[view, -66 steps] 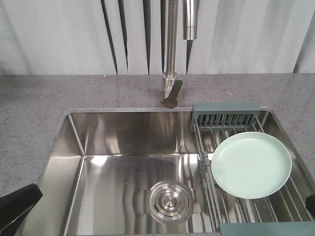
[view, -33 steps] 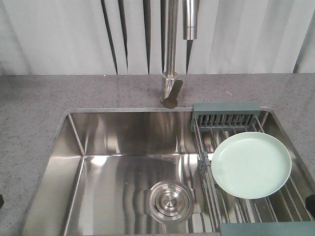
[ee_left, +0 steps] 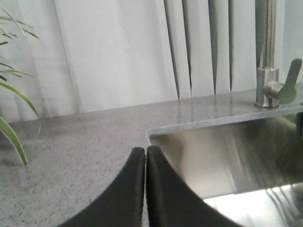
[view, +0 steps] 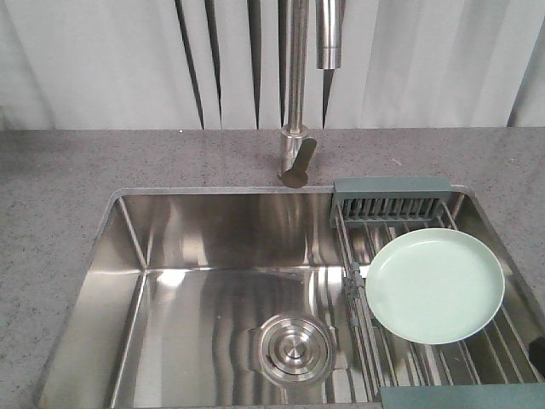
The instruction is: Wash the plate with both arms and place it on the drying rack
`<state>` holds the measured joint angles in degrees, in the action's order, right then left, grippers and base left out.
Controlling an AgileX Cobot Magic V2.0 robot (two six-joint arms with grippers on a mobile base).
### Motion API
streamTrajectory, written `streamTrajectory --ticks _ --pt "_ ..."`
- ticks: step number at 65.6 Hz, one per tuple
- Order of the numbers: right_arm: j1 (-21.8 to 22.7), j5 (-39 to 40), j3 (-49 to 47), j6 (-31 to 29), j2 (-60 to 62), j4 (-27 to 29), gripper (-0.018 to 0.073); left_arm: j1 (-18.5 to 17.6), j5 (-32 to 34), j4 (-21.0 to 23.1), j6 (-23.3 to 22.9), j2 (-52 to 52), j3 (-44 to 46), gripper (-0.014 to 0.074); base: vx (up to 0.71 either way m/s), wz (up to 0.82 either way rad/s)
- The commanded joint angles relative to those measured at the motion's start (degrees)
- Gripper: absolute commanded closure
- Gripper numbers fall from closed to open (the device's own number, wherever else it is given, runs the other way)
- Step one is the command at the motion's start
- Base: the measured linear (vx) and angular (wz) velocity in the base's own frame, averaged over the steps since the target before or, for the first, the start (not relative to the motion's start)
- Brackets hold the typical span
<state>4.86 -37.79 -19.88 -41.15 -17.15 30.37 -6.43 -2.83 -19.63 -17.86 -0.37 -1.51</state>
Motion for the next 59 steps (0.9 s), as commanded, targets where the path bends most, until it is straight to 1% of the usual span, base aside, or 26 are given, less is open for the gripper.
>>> streamTrajectory --ticks 1,5,8,15,25,38,59 --pt "0.2 3.5 -1.3 -0.4 -0.4 1.2 0.0564 0.3 0.5 7.6 8.8 -0.7 -1.3 0.0602 0.0 0.0" --pt "0.2 3.5 -1.3 -0.4 -0.4 1.2 0.0564 0.9 0.4 11.0 12.4 -0.7 -1.3 0.0602 0.0 0.0" --pt "0.2 3.5 -1.3 -0.4 -0.4 1.2 0.0564 1.5 0.8 11.1 13.7 -0.7 -1.3 0.0602 0.0 0.0" --pt "0.2 3.5 -1.3 -0.4 -0.4 1.2 0.0564 3.2 2.0 11.0 13.4 -0.7 -1.3 0.0602 0.0 0.0" --pt "0.2 3.5 -1.3 -0.4 -0.4 1.2 0.0564 4.7 2.0 11.0 11.4 -0.7 -1.3 0.0602 0.0 0.0" --pt "0.2 3.5 -1.3 -0.4 -0.4 1.2 0.0564 4.7 3.4 11.0 11.4 -0.7 -1.3 0.0602 0.0 0.0" --pt "0.2 3.5 -1.3 -0.4 -0.4 1.2 0.0564 4.7 2.8 10.9 11.4 -0.7 -1.3 0.0602 0.0 0.0"
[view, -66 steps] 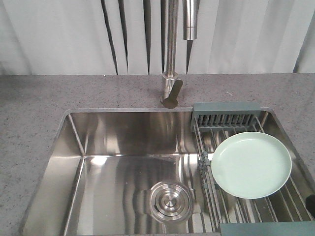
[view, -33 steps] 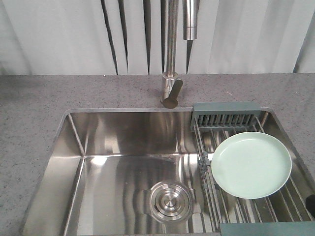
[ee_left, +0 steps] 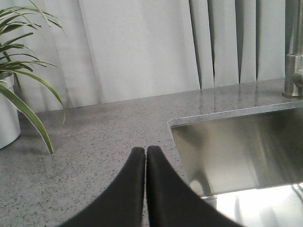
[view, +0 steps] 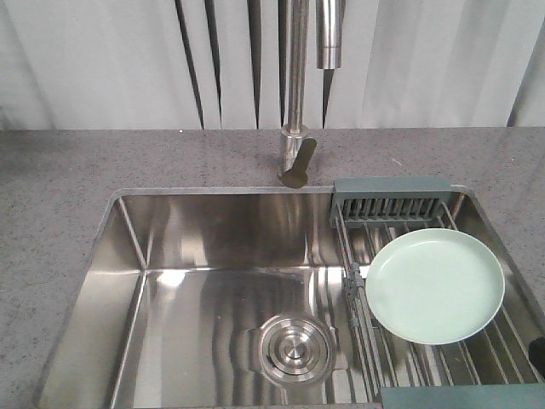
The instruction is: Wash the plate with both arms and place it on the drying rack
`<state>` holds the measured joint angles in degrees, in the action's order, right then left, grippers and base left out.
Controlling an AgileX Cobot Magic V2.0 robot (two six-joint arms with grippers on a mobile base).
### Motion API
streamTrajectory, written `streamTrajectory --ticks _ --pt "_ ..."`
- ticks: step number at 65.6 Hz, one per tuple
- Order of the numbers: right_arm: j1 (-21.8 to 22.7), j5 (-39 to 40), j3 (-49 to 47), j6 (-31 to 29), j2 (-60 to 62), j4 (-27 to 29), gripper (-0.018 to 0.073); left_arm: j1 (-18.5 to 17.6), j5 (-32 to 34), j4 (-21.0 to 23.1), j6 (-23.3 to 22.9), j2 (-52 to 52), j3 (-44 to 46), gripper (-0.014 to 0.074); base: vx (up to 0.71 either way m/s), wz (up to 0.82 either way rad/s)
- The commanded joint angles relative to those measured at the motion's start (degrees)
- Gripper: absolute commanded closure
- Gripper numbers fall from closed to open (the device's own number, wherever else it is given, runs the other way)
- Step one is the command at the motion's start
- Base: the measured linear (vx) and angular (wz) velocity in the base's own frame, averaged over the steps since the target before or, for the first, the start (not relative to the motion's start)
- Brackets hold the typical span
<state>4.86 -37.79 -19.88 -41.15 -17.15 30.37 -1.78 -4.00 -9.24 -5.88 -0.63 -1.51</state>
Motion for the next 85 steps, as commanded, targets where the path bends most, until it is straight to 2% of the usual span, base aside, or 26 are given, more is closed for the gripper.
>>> streamTrajectory --ticks 1,48,53,60,64,71,74,80,85 --pt "0.2 3.5 -1.3 -0.4 -0.4 1.2 0.0564 0.0 4.0 0.5 -0.6 -0.3 -1.3 0.0602 0.0 0.0" --pt "0.2 3.5 -1.3 -0.4 -0.4 1.1 0.0564 0.0 4.0 0.5 -0.5 -0.3 -1.3 0.0602 0.0 0.0" --pt "0.0 3.6 -1.3 -0.4 -0.4 -0.6 0.0564 0.0 4.0 0.5 -0.5 -0.3 -1.3 0.0602 0.0 0.0" --pt "-3.6 4.4 0.1 0.5 -0.3 -5.8 0.0564 0.0 4.0 0.5 -0.5 -0.3 -1.3 0.0602 0.0 0.0" --pt "-6.6 6.8 2.4 3.4 0.0 -9.1 0.0564 0.0 4.0 0.5 -0.5 -0.3 -1.3 0.0602 0.0 0.0" --pt "-9.9 16.3 8.8 15.6 1.9 -15.7 0.0564 0.0 4.0 0.5 -0.5 -0.3 -1.3 0.0602 0.0 0.0" --pt "-10.4 20.9 11.6 23.3 3.2 -18.7 0.0564 0.0 4.0 0.5 -0.5 -0.3 -1.3 0.0602 0.0 0.0" --pt "-10.1 28.4 16.2 34.7 6.0 -24.9 0.0564 0.0 4.0 0.5 -0.5 -0.3 -1.3 0.0602 0.0 0.0" --pt "-10.1 33.8 19.6 41.2 8.5 -31.3 0.0564 0.0 4.0 0.5 -0.5 -0.3 -1.3 0.0602 0.0 0.0"
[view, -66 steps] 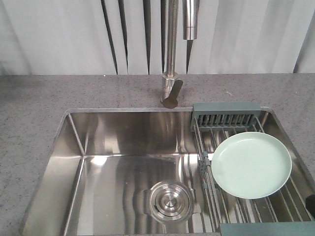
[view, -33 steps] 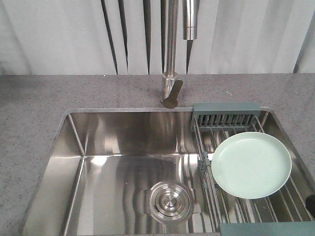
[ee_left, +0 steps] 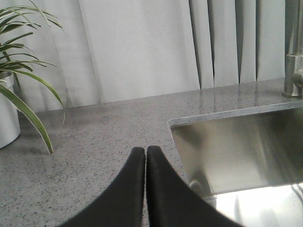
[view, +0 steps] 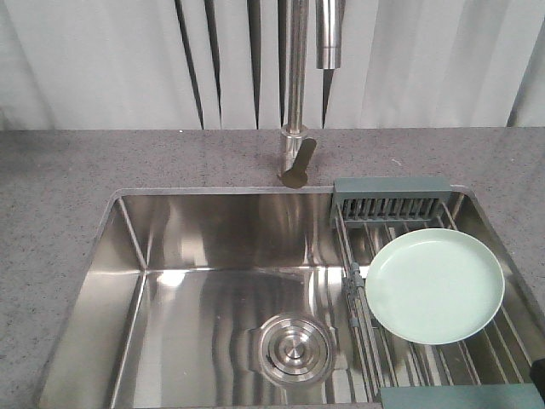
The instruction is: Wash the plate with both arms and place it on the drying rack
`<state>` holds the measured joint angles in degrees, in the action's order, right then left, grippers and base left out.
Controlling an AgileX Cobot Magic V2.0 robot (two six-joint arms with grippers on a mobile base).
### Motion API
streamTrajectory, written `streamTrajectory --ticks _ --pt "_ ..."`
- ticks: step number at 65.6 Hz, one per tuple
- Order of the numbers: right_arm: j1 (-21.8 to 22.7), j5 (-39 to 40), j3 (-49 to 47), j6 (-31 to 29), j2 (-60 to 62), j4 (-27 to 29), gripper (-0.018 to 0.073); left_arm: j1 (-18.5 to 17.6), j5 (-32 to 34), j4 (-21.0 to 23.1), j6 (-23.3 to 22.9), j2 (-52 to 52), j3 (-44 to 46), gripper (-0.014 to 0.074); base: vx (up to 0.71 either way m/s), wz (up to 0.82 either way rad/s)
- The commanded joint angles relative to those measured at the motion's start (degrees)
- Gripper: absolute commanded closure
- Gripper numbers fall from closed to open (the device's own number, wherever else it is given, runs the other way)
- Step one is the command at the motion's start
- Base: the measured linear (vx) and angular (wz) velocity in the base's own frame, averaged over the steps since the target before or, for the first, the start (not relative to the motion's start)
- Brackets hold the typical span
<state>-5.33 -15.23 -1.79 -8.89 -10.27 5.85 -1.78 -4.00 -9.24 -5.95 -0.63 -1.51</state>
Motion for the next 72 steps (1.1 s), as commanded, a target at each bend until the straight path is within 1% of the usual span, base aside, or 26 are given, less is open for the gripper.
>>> streamTrajectory --ticks 1,6,9,14,18,24,28,44,72 --pt "0.1 12.2 2.0 9.8 2.1 -7.8 0.0564 0.0 4.0 0.5 -0.4 -0.3 -1.3 0.0602 0.0 0.0" --pt "0.1 16.1 4.6 13.8 4.9 -11.8 0.0564 0.0 4.0 0.5 -0.4 -0.3 -1.3 0.0602 0.0 0.0" --pt "0.1 14.5 4.4 15.0 6.5 -13.2 0.0564 0.0 4.0 0.5 -0.4 -0.3 -1.3 0.0602 0.0 0.0" --pt "1.1 14.5 4.5 15.0 9.3 -14.6 0.0564 0.0 4.0 0.5 -0.4 -0.3 -1.3 0.0602 0.0 0.0" --pt "3.1 14.7 4.5 15.1 11.9 -14.6 0.0564 0.0 4.0 0.5 -0.4 -0.3 -1.3 0.0602 0.0 0.0" --pt "6.2 16.6 4.6 15.4 11.6 -14.6 0.0564 0.0 4.0 0.5 -0.4 -0.3 -1.3 0.0602 0.0 0.0" --pt "7.2 18.1 4.6 15.3 11.6 -14.6 0.0564 0.0 4.0 0.5 -0.4 -0.3 -1.3 0.0602 0.0 0.0" --pt "7.2 23.9 4.6 15.1 11.6 -14.6 0.0564 0.0 4.0 0.5 -0.4 -0.3 -1.3 0.0602 0.0 0.0" --pt "7.2 24.3 4.5 15.2 11.6 -14.6 0.0564 0.0 4.0 0.5 -0.4 -0.3 -1.3 0.0602 0.0 0.0"
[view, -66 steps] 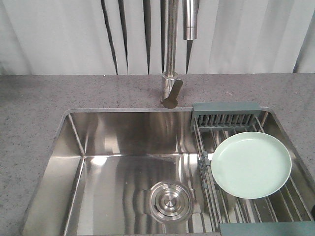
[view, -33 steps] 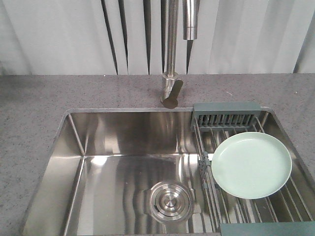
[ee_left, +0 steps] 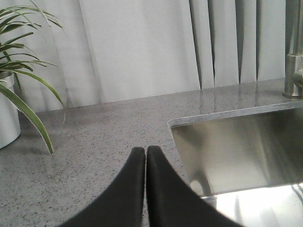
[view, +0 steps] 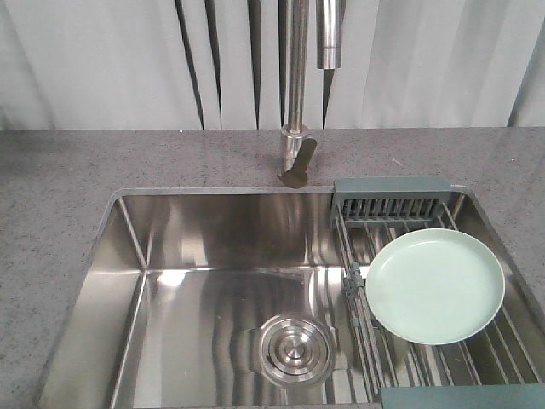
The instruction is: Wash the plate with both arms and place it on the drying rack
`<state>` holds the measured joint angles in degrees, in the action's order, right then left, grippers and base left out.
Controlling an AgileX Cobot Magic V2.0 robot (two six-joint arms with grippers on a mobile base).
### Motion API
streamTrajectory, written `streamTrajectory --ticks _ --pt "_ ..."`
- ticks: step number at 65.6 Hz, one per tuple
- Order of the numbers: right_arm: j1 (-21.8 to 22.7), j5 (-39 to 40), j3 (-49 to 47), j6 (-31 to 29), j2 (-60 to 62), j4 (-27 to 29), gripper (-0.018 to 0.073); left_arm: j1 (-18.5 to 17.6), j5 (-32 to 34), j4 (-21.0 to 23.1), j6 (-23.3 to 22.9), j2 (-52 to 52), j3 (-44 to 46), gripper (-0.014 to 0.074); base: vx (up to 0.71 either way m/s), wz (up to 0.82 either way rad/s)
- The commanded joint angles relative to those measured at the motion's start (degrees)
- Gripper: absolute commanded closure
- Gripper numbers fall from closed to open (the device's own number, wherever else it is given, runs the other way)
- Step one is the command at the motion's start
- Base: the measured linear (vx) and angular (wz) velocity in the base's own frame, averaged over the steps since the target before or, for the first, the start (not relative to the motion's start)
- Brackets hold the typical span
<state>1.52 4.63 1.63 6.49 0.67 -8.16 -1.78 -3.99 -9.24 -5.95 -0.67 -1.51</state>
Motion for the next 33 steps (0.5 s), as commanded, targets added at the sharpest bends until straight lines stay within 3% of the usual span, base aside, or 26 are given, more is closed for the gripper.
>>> streamTrajectory --ticks 1,33 --pt "0.4 4.5 1.1 -0.2 0.7 -0.6 0.0564 0.0 4.0 0.5 -0.4 -0.3 -1.3 0.0602 0.0 0.0" --pt "0.4 4.5 1.1 -0.2 0.7 -0.6 0.0564 0.0 4.0 0.5 -0.4 -0.3 -1.3 0.0602 0.0 0.0"
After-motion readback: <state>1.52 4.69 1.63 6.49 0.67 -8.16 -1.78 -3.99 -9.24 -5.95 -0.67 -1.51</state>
